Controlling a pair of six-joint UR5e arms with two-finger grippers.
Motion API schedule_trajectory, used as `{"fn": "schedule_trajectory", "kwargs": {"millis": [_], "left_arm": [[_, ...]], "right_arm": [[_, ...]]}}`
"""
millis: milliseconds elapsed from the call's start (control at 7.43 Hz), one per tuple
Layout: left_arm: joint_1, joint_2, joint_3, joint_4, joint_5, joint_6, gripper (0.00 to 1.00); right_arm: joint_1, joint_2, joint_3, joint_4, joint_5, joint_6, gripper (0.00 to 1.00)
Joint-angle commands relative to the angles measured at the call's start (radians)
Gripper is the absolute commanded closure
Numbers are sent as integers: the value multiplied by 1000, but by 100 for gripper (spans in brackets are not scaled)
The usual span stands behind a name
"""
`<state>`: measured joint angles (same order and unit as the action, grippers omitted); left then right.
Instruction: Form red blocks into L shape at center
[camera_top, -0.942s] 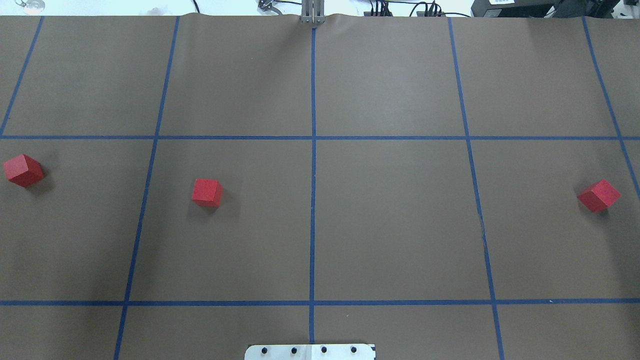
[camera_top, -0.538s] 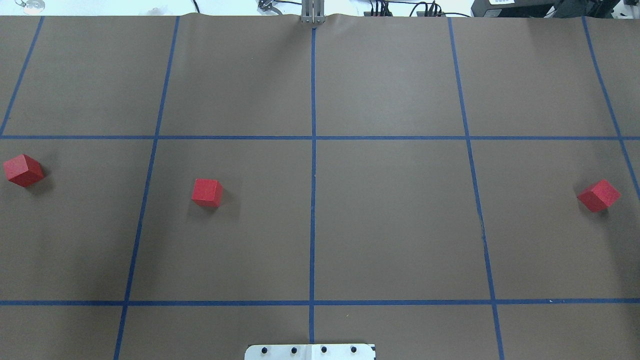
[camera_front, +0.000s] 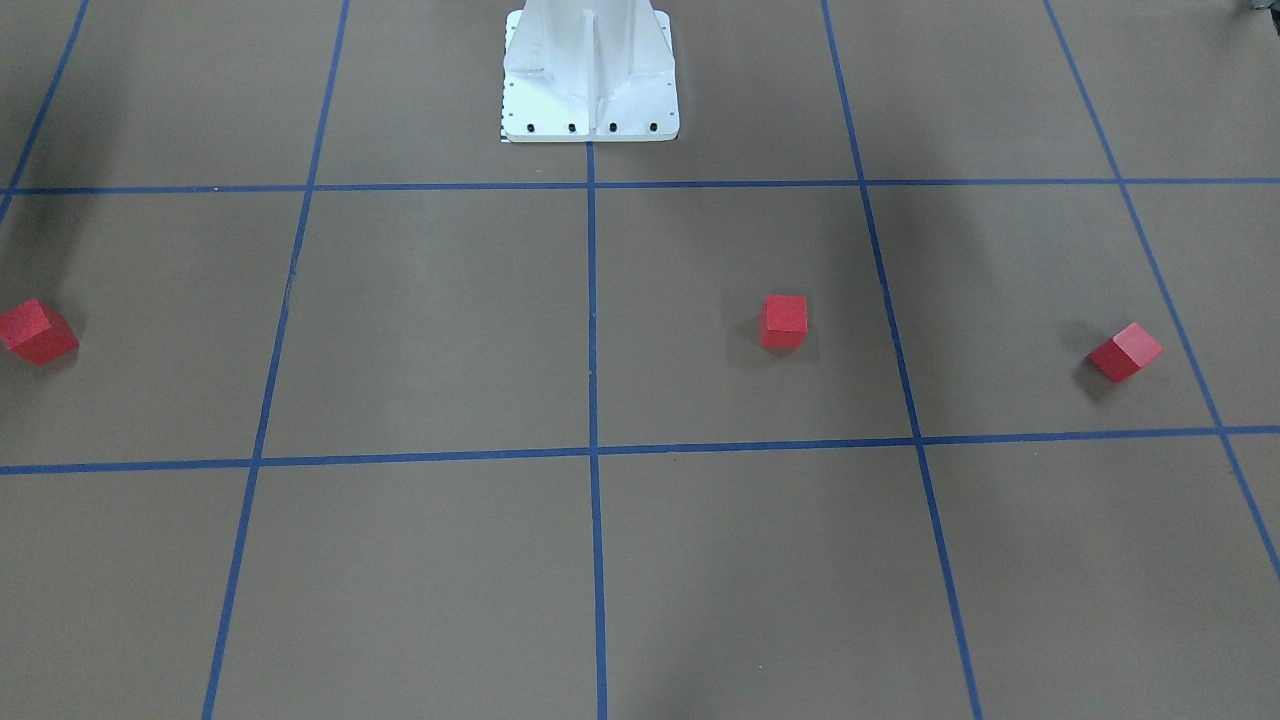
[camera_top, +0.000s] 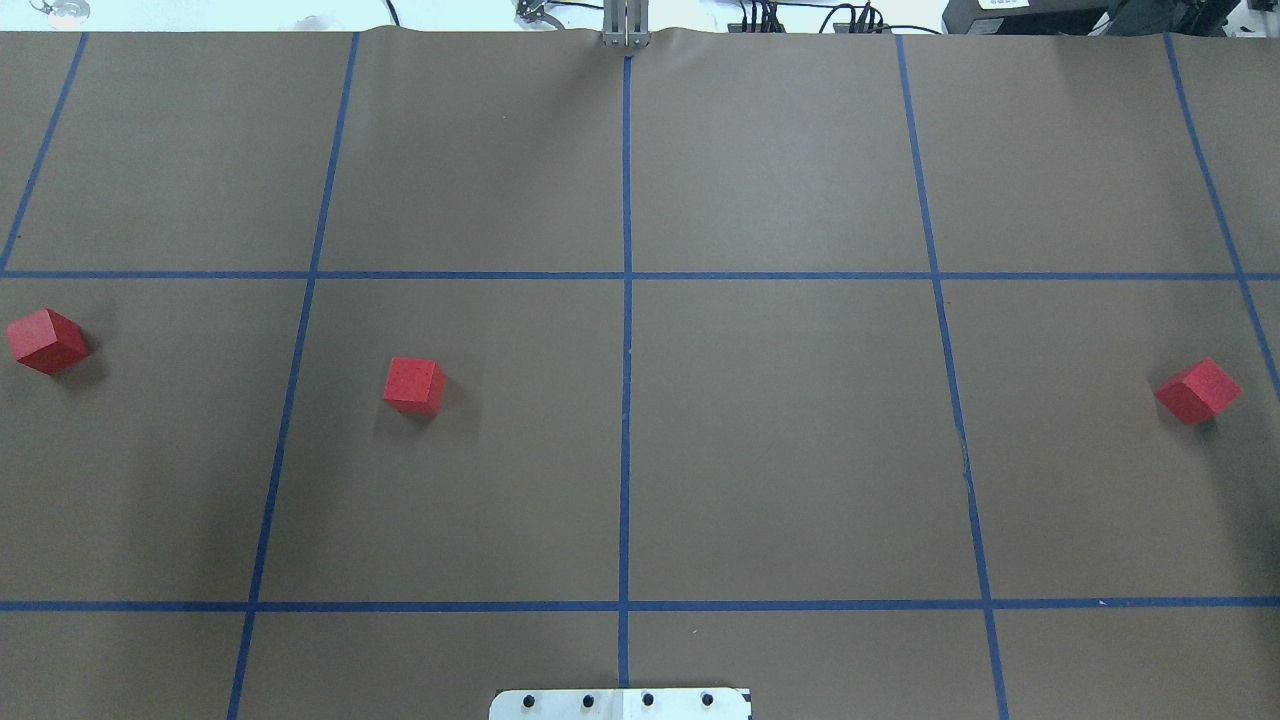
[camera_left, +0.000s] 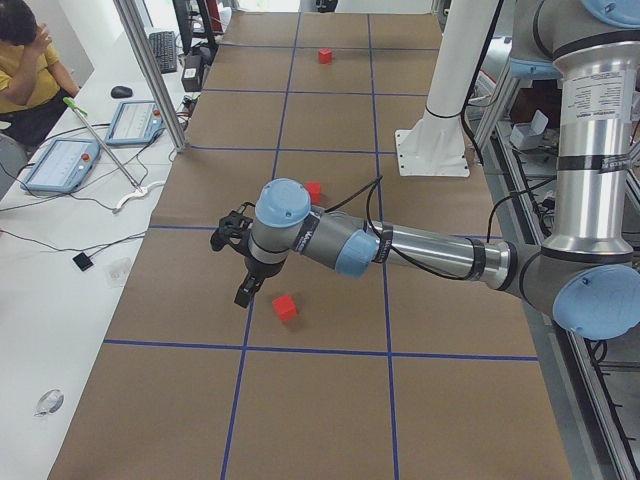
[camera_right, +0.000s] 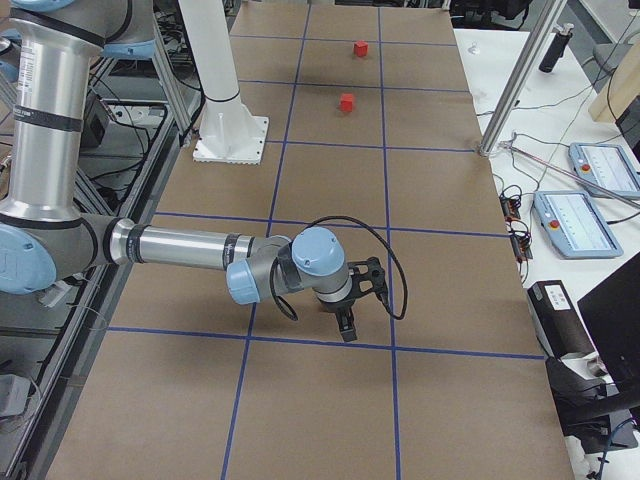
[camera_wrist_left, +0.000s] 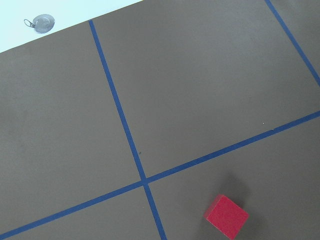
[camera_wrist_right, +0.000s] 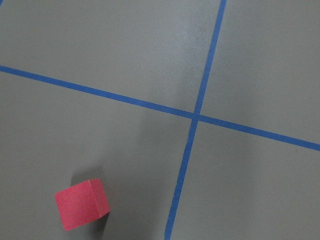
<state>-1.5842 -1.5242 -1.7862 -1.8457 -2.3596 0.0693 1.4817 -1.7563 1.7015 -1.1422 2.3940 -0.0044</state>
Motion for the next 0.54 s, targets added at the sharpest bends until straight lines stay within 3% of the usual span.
{"fn": "schedule_trajectory", "kwargs": {"millis": [0, 404], "left_arm": [[4, -2, 1, -1, 0, 0, 0], [6, -2, 2, -9, 0, -2, 0]], "right_arm": [[-142, 28, -28, 65, -25, 3, 1], [-296, 43, -63, 75, -119, 6, 1]]}}
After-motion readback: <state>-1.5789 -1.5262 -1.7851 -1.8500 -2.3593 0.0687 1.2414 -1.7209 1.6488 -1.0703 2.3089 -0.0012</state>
